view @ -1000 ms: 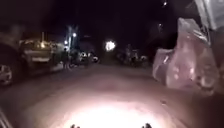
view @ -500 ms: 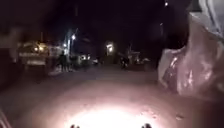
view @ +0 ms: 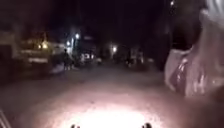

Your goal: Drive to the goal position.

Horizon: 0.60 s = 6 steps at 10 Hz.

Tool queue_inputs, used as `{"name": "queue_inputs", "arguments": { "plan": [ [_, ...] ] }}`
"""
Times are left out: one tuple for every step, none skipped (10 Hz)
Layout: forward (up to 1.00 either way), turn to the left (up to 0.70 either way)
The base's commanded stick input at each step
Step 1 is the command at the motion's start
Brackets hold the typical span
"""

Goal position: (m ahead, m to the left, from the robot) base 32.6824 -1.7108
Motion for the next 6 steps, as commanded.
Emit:
{"name": "queue_inputs", "arguments": {
  "plan": [
    [0.85,0.0],
    [0.85,-0.06],
    [0.85,-0.34],
    [0.85,-0.3],
    [0.85,-0.06],
    [0.85,0.0]
  ]
}}
